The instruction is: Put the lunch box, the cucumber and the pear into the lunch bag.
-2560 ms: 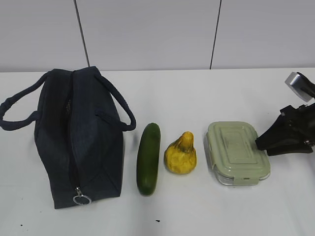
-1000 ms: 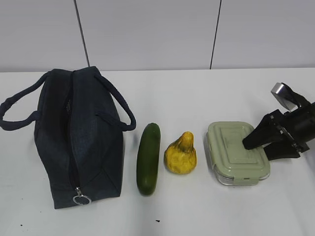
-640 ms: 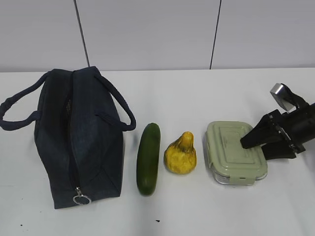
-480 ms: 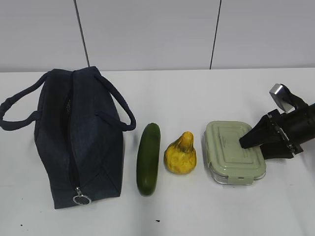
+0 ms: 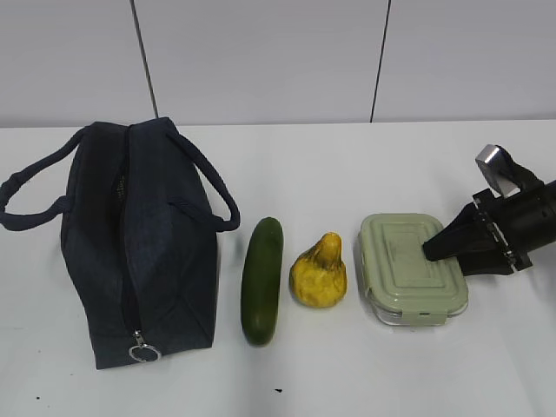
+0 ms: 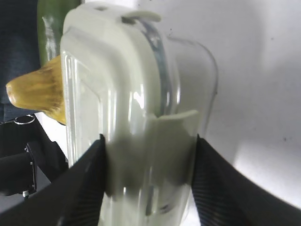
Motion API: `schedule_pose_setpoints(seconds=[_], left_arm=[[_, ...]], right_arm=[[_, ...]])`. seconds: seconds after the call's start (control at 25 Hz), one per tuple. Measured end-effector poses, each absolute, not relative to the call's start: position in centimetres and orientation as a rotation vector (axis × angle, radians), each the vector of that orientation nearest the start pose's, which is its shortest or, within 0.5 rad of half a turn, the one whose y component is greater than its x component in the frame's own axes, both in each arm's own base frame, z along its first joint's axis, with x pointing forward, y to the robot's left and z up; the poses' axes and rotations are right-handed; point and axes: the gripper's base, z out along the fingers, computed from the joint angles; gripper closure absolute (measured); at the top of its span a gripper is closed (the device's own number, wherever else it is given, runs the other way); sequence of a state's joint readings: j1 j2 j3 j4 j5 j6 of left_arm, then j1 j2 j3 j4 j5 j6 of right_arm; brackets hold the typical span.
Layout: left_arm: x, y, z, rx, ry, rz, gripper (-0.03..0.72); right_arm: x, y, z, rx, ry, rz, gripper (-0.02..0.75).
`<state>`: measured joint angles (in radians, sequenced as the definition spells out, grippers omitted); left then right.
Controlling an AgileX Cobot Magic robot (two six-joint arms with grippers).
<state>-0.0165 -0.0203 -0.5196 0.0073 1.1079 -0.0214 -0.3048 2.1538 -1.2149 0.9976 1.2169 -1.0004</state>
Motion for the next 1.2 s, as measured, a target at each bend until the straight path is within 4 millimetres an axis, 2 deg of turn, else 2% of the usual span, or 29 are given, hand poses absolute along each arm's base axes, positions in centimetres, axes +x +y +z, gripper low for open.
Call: schedule_pose_setpoints(seconds=[0.48, 0.72, 0.88, 1.08, 1.2], left_arm=[[-1.2, 0.0, 27.9, -0.004, 2.052, -0.032, 0.442], [-0.8, -1.2, 28.1, 0.02, 2.062, -0.193, 0.442], [1.3, -1.6, 28.4, 0.037, 2.143, -0.243, 0.442], [5.7, -2.4, 29.8, 0.036, 2.107, -0.359, 0.442], [8.4, -3.0, 29.8, 0.045, 2.12, -0.437, 0.422]], right_arm=[[36.1, -3.8, 10.9, -0.097, 2.688, 1.345, 0.339], [36.1, -3.8, 10.9, -0.078, 2.692, 1.35, 0.339], [36.1, -3.8, 10.9, -0.074, 2.692, 1.351, 0.339], [36.1, -3.8, 11.0, -0.072, 2.688, 1.352, 0.34], [36.1, -3.8, 11.0, -0.071, 2.687, 1.352, 0.34]])
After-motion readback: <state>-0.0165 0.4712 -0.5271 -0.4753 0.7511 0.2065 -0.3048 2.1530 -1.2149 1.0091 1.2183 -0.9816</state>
